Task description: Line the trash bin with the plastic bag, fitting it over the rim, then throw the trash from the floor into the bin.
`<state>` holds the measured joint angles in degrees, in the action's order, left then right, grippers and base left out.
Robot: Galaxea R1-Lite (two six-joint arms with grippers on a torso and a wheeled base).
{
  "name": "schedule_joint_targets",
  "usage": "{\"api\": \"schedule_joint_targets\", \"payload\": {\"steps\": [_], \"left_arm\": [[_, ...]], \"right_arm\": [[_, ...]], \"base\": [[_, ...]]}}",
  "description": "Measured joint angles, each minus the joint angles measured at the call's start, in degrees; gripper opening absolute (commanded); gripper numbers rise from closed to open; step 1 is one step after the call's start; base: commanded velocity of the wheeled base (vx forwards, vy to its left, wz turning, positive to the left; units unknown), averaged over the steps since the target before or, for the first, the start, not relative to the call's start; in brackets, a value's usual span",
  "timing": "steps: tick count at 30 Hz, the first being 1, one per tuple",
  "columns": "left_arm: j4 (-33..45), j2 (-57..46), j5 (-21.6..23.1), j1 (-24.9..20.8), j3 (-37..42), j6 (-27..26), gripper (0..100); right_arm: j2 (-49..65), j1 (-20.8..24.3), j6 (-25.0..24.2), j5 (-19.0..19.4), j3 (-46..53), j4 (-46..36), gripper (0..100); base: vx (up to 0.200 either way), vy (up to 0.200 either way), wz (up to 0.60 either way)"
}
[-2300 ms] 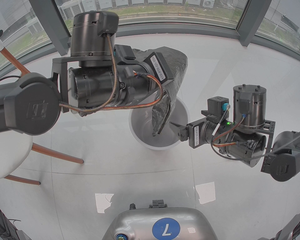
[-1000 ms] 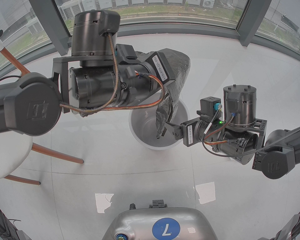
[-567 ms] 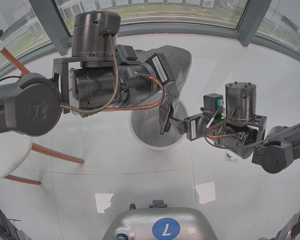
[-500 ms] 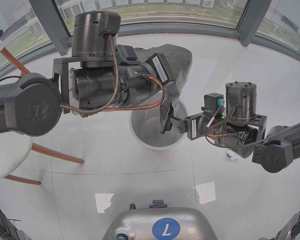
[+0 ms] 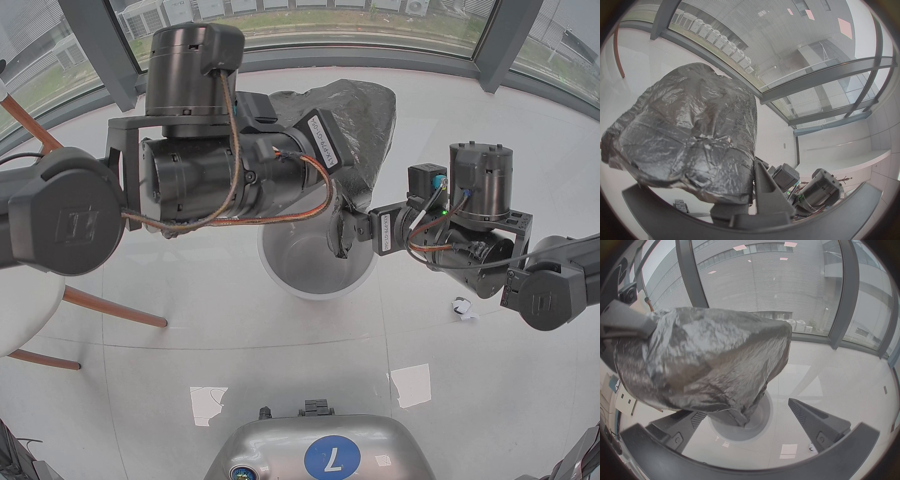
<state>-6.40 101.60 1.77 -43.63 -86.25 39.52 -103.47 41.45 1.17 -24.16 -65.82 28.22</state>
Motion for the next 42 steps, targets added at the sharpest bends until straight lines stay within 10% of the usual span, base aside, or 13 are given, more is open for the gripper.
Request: {"api": "schedule_joint_targets", "payload": {"steps": [42], "left_arm": [[-0.1, 0.4, -0.8, 0.5, -0.4, -0.1, 0]], "right_arm": [[5.7, -1.6, 2.8, -3.3, 7.4, 0.3, 100]], "base": [[0.000, 0.000, 0.00]]}}
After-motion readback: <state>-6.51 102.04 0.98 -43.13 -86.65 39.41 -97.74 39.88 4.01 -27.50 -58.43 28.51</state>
